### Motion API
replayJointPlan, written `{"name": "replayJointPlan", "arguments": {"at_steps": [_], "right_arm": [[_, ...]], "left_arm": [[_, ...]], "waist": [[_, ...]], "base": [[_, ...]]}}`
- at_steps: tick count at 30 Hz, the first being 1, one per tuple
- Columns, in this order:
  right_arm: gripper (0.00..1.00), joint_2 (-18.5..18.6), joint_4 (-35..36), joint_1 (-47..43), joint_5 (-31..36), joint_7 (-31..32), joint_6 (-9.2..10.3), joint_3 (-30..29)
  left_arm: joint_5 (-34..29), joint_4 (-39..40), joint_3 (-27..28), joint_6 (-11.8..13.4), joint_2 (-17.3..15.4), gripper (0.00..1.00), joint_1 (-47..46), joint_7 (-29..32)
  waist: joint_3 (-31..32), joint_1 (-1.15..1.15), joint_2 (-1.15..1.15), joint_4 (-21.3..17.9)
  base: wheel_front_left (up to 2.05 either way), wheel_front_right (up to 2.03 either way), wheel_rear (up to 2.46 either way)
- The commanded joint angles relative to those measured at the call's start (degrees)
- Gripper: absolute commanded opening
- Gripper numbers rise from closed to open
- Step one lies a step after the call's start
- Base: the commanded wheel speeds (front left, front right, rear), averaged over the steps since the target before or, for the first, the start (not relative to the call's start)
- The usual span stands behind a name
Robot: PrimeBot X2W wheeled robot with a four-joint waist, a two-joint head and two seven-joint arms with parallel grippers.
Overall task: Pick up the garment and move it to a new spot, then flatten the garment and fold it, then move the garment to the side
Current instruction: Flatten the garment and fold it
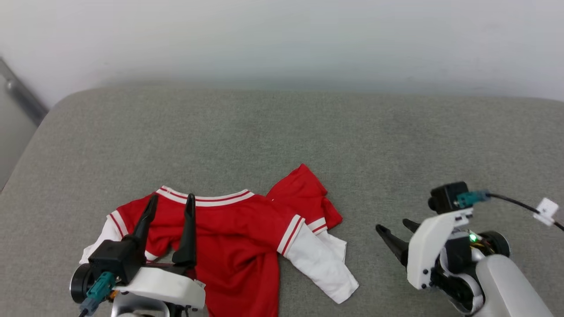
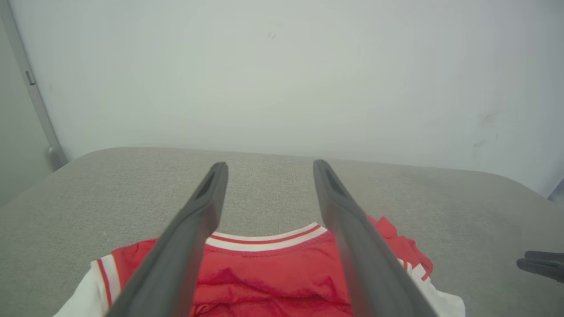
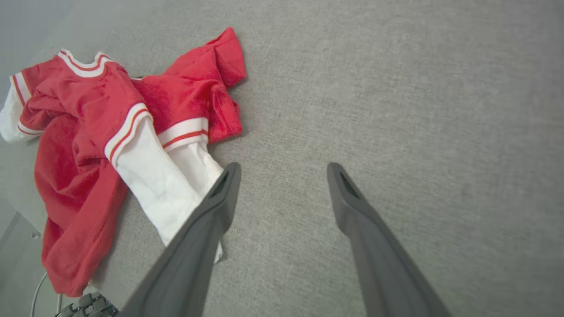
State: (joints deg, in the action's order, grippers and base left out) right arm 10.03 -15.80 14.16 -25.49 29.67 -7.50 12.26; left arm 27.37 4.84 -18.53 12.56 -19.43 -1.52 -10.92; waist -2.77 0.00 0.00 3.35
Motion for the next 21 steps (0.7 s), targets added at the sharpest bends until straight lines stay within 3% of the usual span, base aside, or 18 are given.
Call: {"name": "replayJointPlan", "arguments": {"at_steps": [1, 11, 18, 19, 21], "right_arm": [[1.0, 0.18, -0.14, 1.1, -0.19, 0.17, 0.02, 0.43], [1.0, 1.8, -11.67, 18.77, -4.94, 6.42, 0.03, 13.33], [1.0, 1.75, -20.99, 21.7, -9.61, 11.71, 0.04, 21.09], [0.75, 1.76, -22.06, 21.57, -10.12, 12.41, 0.04, 21.79], [0.0, 1.88, -23.01, 21.97, -10.94, 12.36, 0.03, 22.92]], "left_arm": [[-0.28, 0.24, -0.09, -0.25, 0.05, 1.0, -0.69, -0.32], [-0.97, -1.83, -2.25, -2.93, 2.55, 1.0, -7.37, -2.1], [-0.83, -4.96, -3.03, -4.48, 4.22, 1.0, -9.7, -3.27], [-0.82, -5.31, -3.02, -4.63, 4.39, 1.0, -9.82, -3.41], [-0.83, -5.93, -2.82, -4.78, 4.52, 1.0, -10.02, -3.57]], "waist": [[-2.2, 0.0, 0.0, 1.97], [-11.14, 0.0, 0.0, 7.87], [-13.2, 0.0, 0.0, 9.63], [-13.25, 0.0, 0.0, 9.72], [-13.19, 0.0, 0.0, 9.65]], "base": [[0.0, 0.0, 0.0], [0.0, 0.0, 0.0], [0.0, 0.0, 0.0], [0.0, 0.0, 0.0], [0.0, 0.0, 0.0]]}}
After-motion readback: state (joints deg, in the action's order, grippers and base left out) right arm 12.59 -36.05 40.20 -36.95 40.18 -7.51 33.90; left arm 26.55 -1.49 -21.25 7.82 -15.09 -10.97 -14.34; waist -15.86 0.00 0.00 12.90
